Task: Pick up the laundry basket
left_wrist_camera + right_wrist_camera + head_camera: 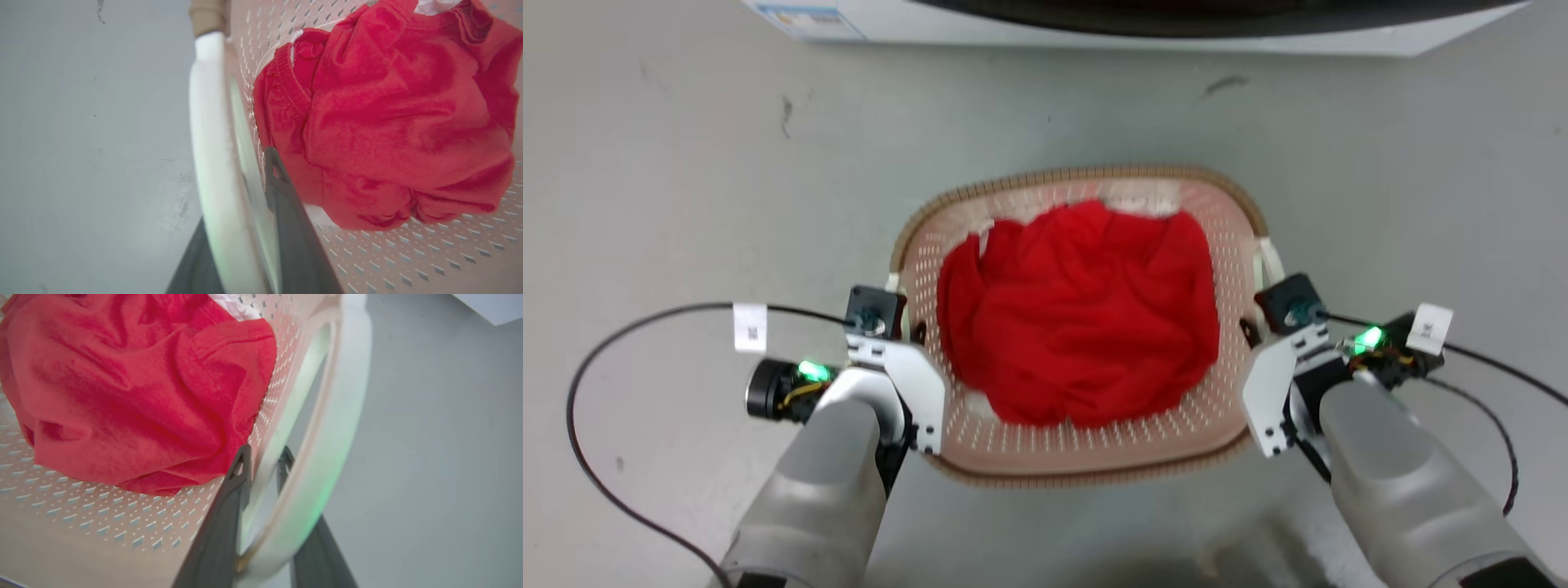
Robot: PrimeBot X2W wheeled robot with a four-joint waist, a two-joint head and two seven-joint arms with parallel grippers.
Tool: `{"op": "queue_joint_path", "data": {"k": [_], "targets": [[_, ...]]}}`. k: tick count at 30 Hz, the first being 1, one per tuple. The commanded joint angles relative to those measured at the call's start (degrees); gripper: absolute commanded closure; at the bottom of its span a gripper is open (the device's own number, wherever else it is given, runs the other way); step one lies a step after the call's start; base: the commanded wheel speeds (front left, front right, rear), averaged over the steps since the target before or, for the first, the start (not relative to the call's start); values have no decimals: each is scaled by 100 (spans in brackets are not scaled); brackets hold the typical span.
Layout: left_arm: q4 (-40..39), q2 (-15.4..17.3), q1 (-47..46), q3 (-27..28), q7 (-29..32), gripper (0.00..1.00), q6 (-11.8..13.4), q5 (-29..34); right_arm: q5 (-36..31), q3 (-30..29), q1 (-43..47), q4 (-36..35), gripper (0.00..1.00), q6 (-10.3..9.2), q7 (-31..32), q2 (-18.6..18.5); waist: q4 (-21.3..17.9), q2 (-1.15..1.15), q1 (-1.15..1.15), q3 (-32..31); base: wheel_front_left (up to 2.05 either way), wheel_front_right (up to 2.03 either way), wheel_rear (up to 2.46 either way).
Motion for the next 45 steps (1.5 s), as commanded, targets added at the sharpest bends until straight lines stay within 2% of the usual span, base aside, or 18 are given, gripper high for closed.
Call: {"op": "queue_joint_path", "data": {"k": [1,12,24,45], "targets": [[-23,-13,99,-52,23,100,-38,-11,79,148,122,26,100,14,74,2,-5,0,0,-283,0,0,0],[-23,-26,729,-292,569,100,-129,-246,1096,1138,621,-139,100,15,687,16,-51,0,0,-1364,0,0,0],[-28,-16,1135,-502,984,100,-151,-382,1914,1942,1034,-192,100,18,1226,32,-119,0,0,-2288,0,0,0],[-129,-56,1904,-1410,1833,100,-158,-1216,3117,3403,1704,-181,100,38,2067,55,-191,0,0,-3755,0,0,0]]}}
